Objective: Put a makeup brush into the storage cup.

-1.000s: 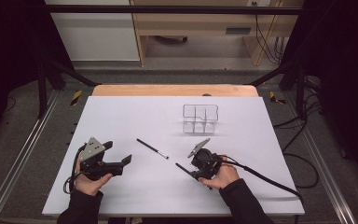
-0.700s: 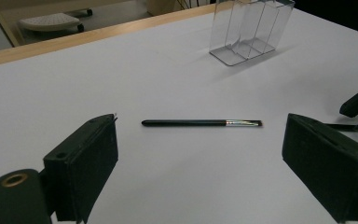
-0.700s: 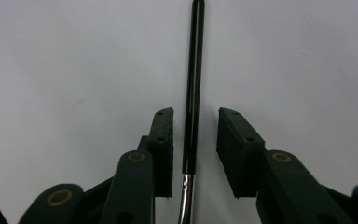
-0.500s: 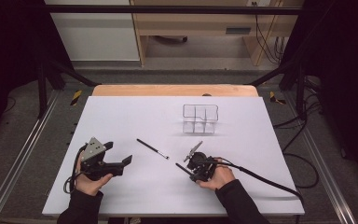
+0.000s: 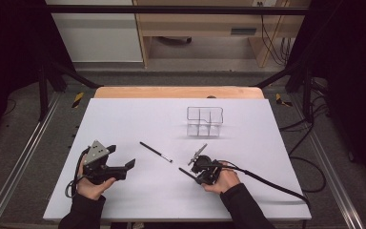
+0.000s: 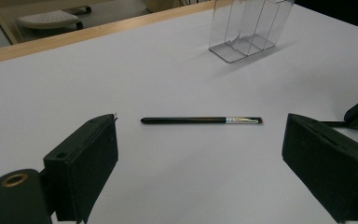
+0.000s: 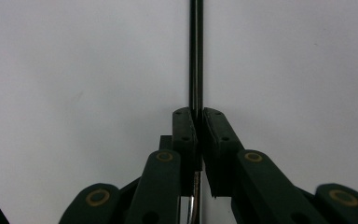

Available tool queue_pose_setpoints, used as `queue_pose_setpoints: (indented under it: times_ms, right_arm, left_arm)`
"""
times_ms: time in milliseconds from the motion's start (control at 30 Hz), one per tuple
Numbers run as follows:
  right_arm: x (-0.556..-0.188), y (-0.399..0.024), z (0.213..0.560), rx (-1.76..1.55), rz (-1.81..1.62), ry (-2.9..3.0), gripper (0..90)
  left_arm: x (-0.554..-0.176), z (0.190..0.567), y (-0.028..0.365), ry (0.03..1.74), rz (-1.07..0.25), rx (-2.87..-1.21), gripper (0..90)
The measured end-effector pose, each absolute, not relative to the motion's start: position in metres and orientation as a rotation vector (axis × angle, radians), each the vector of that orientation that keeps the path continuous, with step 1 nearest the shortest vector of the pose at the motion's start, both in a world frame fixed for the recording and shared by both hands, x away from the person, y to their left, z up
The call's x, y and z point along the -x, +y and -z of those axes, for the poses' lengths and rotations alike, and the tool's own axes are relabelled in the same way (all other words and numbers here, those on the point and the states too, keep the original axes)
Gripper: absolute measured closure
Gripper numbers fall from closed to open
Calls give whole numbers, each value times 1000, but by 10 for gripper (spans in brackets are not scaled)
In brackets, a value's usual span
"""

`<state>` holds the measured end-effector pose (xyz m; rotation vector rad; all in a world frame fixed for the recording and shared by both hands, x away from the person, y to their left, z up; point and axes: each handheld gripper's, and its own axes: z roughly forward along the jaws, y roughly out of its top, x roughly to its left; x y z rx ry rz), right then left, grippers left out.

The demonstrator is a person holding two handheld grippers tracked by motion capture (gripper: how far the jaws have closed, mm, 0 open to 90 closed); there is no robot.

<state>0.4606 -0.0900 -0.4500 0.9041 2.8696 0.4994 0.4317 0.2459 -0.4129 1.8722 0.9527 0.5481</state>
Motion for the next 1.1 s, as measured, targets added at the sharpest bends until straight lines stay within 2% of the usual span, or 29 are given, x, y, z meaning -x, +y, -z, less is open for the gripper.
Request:
queue_pose_setpoints:
  times_ms: [533, 1100]
  right_arm:
    - [-464, -108, 400, -885, -720, 2780, 843]
    - [-470, -103, 369, -805, -839, 2789, 843]
  left_arm:
    - [-430, 409, 236, 882, -558, -1927, 97]
    - [-428, 390, 209, 656, -644, -2069, 89]
